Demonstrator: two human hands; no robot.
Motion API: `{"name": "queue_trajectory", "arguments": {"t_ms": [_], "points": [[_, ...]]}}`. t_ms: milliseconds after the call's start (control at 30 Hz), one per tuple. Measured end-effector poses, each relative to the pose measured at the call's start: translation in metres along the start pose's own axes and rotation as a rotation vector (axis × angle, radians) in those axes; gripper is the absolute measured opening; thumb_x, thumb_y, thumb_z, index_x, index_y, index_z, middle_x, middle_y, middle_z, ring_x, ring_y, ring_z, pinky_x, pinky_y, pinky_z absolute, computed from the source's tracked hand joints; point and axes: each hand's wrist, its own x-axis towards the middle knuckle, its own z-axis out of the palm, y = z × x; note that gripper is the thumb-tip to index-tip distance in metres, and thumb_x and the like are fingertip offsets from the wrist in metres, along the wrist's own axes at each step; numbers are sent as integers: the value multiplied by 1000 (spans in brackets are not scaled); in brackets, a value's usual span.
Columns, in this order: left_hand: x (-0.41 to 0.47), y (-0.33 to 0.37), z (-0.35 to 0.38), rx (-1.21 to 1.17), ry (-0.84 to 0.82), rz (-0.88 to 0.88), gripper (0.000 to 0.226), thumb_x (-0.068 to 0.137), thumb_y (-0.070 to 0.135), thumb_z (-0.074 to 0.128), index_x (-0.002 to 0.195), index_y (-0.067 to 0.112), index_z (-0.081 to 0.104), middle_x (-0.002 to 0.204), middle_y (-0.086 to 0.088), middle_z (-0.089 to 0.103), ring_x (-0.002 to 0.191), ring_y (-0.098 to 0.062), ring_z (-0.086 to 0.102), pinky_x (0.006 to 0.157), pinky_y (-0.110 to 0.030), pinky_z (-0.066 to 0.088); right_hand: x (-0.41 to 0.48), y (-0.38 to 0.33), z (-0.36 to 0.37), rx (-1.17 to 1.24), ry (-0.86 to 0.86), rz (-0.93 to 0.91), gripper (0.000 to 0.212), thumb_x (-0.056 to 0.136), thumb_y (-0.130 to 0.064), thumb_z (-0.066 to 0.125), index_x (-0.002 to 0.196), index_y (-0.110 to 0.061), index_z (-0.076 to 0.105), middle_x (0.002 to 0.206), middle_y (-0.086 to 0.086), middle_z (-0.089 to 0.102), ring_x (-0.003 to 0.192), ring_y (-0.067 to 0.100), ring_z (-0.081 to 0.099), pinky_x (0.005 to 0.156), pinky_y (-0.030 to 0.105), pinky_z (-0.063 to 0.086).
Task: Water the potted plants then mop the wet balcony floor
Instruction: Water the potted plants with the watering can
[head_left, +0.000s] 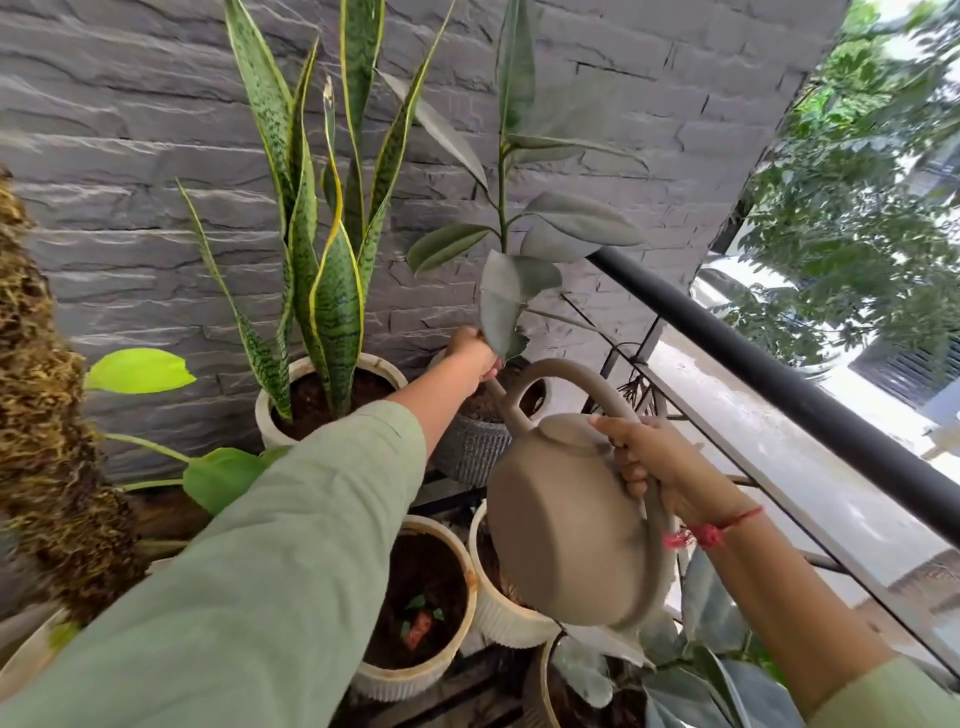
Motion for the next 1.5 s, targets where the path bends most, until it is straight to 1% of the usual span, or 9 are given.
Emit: {"name": "queue_trajectory", "arguments": {"t_ms": [100, 267, 400, 633, 733, 833, 1300, 1367, 1500], "points": [[-8, -6, -14, 150, 4, 106, 15, 94, 14, 51, 104, 6, 60, 70, -7, 60, 39, -9, 47, 32, -11, 29, -6, 1, -4, -5, -1, -6, 41, 90, -26, 62, 60, -16, 36, 36, -6, 29, 26, 6, 23, 32, 10, 22], [-3, -19, -28, 228, 48, 75, 28, 97, 4, 45, 70, 11, 52, 56, -1, 56, 24, -1, 42, 31, -8, 28, -16, 5, -22, -43, 43, -16, 39, 90, -25, 61, 61, -16, 37, 36, -7, 29, 26, 7, 23, 31, 12, 21], [-1, -20, -26, 236, 45, 41, 34, 97, 4, 43, 65, 7, 53, 38, 2, 55, 18, -1, 38, 31, -6, 27, -22, 15, -41, -56, 106, 10, 41, 90, -24, 61, 58, -16, 37, 36, -6, 28, 27, 9, 22, 32, 13, 21], [3, -28, -18, 318, 38, 50, 27, 96, 5, 44, 73, 12, 56, 57, 0, 61, 20, 1, 40, 32, -8, 29, -13, 22, -55, -31, 145, 28, 42, 91, -25, 60, 57, -16, 37, 36, -5, 27, 28, 9, 22, 33, 14, 20], [3, -29, -16, 346, 22, 43, 19, 96, 5, 42, 93, 10, 60, 64, 1, 61, 25, 1, 45, 33, -10, 31, -2, 14, -56, -27, 136, 21, 43, 92, -26, 59, 57, -17, 35, 36, -6, 26, 29, 9, 20, 34, 15, 19], [5, -28, -15, 342, 7, 30, 24, 97, 7, 40, 110, 8, 59, 66, 2, 61, 40, -3, 50, 35, -11, 32, 10, 5, -55, -18, 106, 24, 43, 92, -28, 58, 57, -19, 34, 37, -7, 26, 30, 9, 20, 35, 16, 18], [3, -27, -8, 211, -50, 29, 42, 96, 4, 43, 137, 10, 44, 84, 0, 70, 48, -1, 53, 41, -13, 37, 14, 19, -61, -24, 46, 80, 44, 92, -25, 57, 56, -18, 33, 35, -7, 27, 26, 7, 21, 31, 12, 18], [-4, -23, -6, 185, -64, 35, 39, 97, 6, 41, 135, 12, 45, 79, 3, 67, 42, 0, 53, 43, -14, 38, 5, 24, -61, -35, 37, 77, 44, 92, -22, 57, 57, -18, 32, 35, -7, 26, 26, 7, 20, 32, 11, 18], [-23, -23, -2, 151, -124, 93, 17, 97, 9, 45, 109, 18, 53, 89, 4, 60, 65, -9, 57, 57, -21, 40, -15, 31, -63, -72, 47, 69, 45, 91, -22, 59, 55, -17, 32, 37, -5, 26, 28, 9, 21, 33, 12, 18]]}}
